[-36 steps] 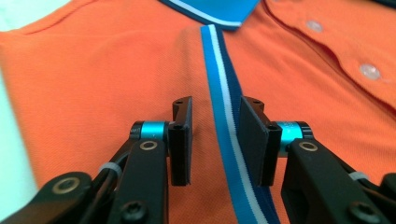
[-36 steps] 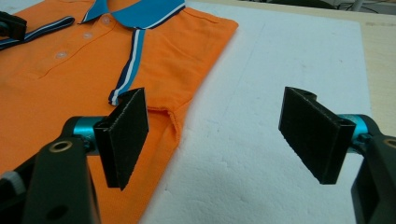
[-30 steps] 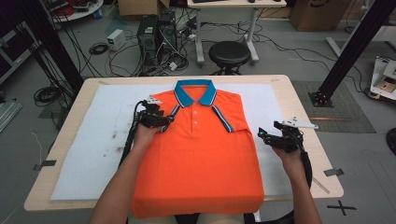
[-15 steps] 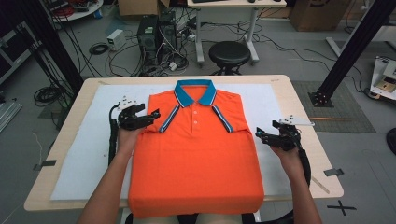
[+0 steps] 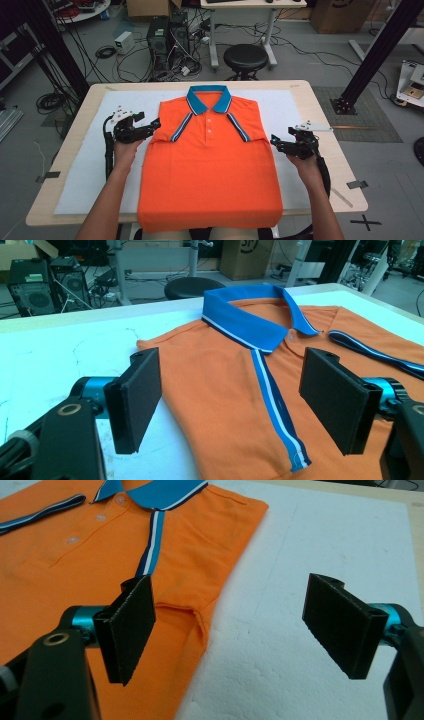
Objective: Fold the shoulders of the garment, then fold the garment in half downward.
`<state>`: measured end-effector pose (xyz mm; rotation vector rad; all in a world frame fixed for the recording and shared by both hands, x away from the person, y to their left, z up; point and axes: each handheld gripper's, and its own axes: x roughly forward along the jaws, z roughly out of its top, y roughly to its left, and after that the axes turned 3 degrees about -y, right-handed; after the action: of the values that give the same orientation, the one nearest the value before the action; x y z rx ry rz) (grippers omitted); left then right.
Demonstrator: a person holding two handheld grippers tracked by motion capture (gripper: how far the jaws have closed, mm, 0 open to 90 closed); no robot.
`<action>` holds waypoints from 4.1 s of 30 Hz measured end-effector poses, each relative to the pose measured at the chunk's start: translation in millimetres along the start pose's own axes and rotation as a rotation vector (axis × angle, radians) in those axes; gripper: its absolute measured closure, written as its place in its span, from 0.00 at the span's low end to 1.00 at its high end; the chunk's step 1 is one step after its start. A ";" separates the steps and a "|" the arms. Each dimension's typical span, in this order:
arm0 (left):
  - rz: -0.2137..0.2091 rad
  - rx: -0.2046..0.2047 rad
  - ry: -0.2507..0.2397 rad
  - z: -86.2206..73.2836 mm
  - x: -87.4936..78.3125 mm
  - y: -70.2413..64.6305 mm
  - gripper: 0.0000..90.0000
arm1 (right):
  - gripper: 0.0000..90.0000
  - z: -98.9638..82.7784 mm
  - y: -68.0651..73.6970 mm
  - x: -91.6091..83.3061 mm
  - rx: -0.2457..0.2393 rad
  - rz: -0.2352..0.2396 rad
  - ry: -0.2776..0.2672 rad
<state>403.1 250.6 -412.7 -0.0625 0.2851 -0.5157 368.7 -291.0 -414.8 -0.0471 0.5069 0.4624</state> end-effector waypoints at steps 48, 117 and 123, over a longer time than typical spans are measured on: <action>0.036 -0.015 0.363 -63.5 -66.4 -42.7 0.80 | 0.77 -48.3 48.6 -7.2 -0.078 0.006 0.220; -0.044 -0.128 0.317 -94.5 -156.8 -96.6 0.96 | 1.00 -92.3 62.2 -118.7 -0.086 0.063 0.226; -0.060 -0.118 0.319 -95.5 -164.3 -96.9 0.96 | 0.99 -98.0 64.6 -126.5 -0.095 0.089 0.241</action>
<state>193.2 248.9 -450.0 -0.1038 0.6268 -0.5678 197.7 -301.0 -435.6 -0.1735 0.7253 0.5719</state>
